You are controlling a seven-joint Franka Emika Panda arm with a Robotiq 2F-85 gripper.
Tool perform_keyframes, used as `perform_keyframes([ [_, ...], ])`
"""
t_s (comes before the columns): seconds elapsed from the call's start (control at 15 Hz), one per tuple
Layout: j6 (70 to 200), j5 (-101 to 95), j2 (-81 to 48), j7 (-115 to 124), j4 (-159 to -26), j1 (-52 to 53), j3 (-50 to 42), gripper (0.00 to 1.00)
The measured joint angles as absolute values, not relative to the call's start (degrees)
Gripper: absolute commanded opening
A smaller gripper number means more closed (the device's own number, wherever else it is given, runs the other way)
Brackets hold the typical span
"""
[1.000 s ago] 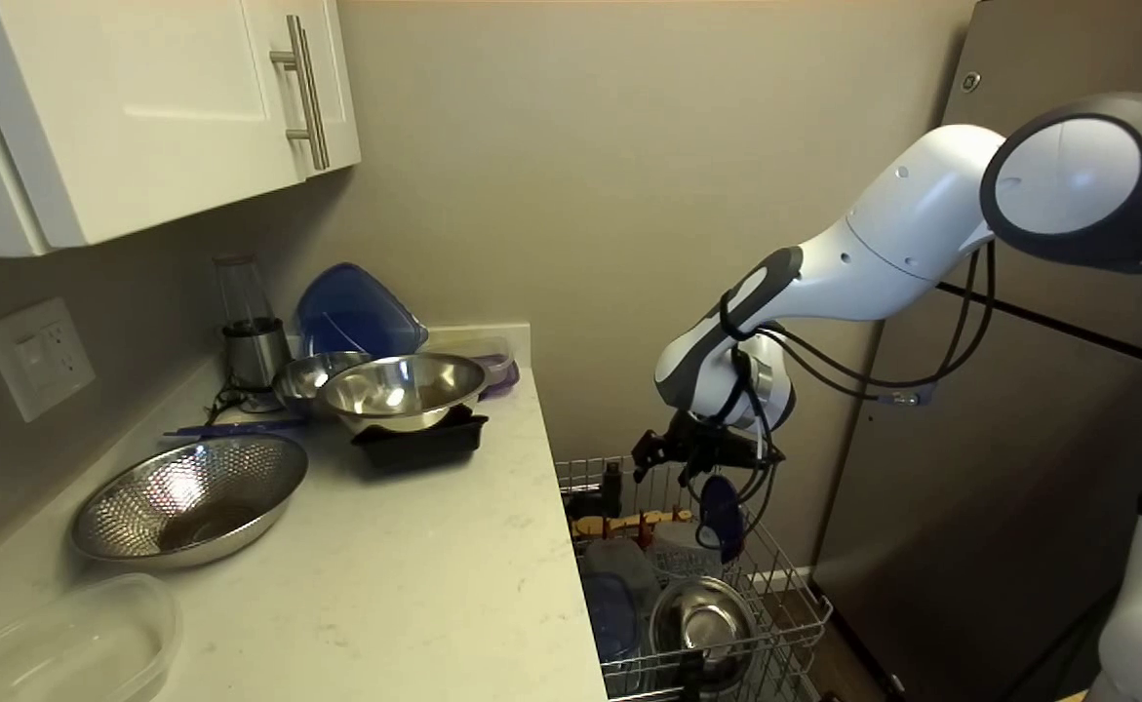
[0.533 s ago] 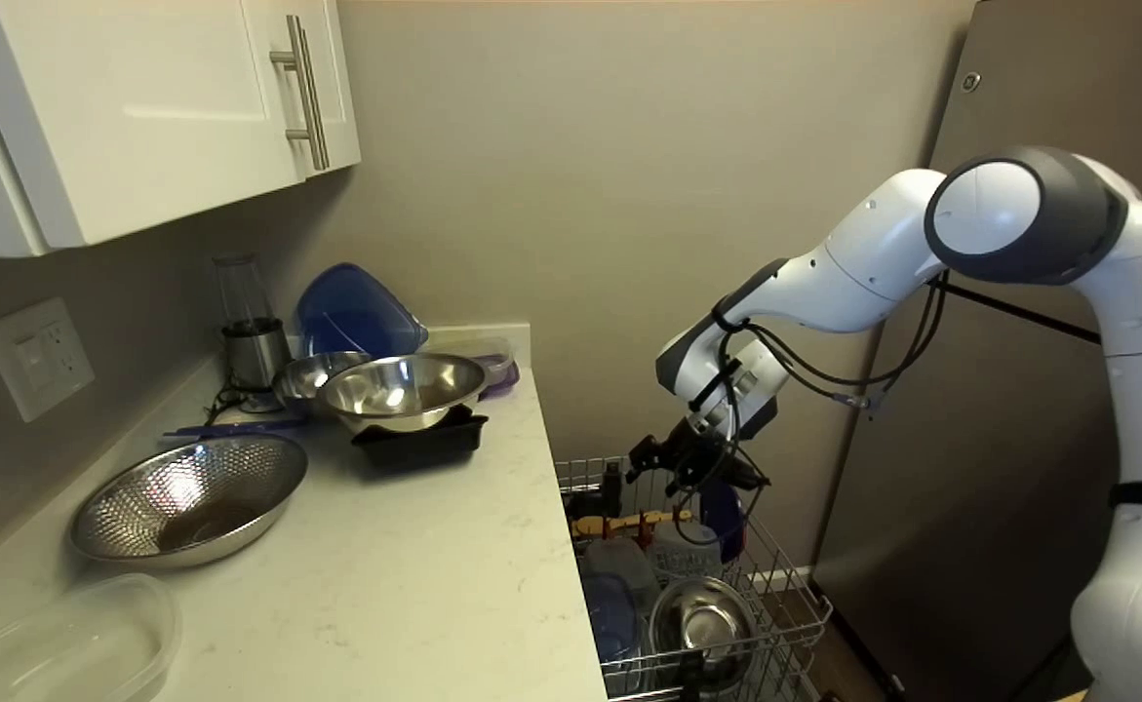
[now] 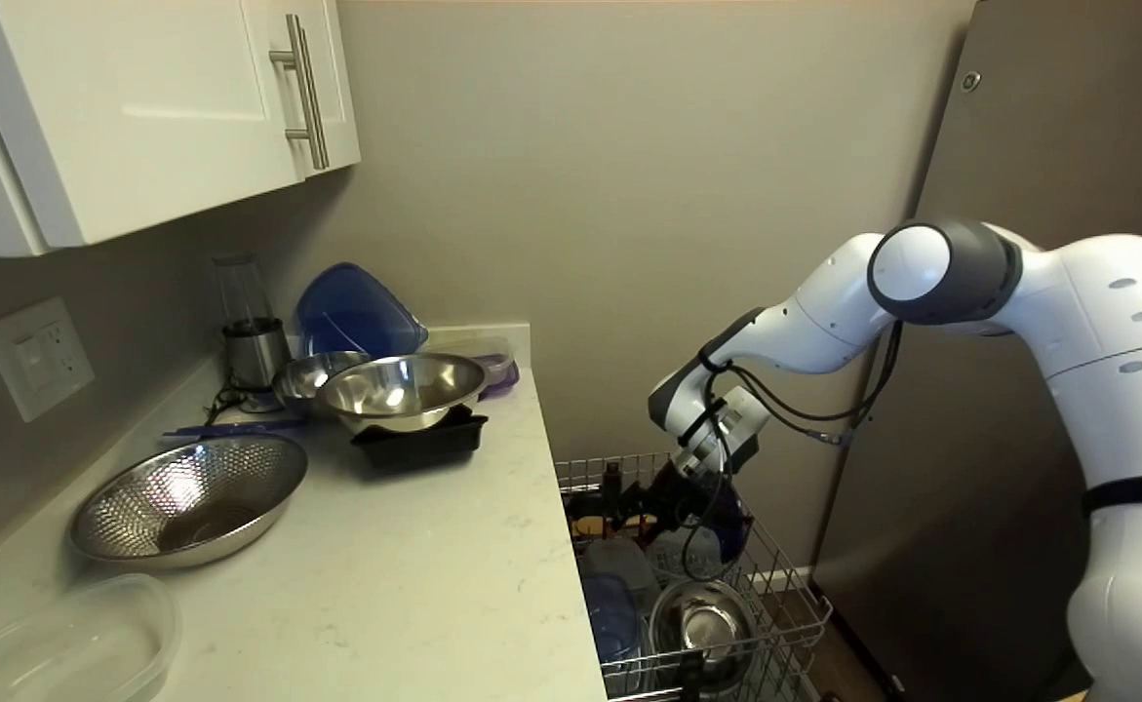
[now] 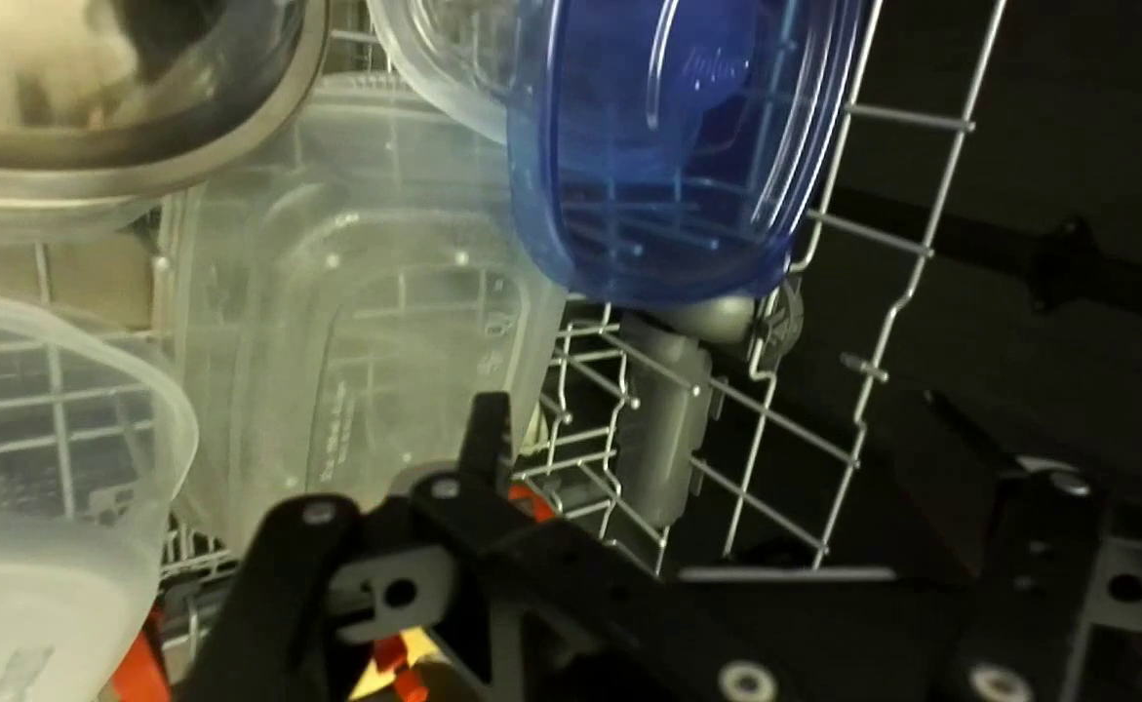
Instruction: Remove one blue lid from the dishwasher
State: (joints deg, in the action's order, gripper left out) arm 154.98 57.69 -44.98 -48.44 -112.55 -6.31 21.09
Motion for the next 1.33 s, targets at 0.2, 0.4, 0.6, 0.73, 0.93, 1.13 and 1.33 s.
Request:
perform_keyframes([
  [0.2,151.57,54.09,-49.51,-48.44,-108.51,-3.29,19.42,1.00],
  [0.4,149.32,50.88,-52.82,-48.37,-104.85,-1.70,18.61,1.00],
  [0.6,147.51,48.20,-55.05,-48.32,-102.10,-1.47,18.14,1.00],
  [0.73,146.21,46.52,-56.33,-48.25,-100.50,-1.50,17.83,1.00],
  [0.93,144.74,44.47,-58.33,-48.24,-98.27,-1.54,17.78,1.00],
  [1.13,143.40,43.25,-60.16,-48.18,-96.33,-1.55,17.78,1.00],
  [1.33,141.81,42.08,-61.59,-47.91,-94.68,-1.64,17.79,1.00],
])
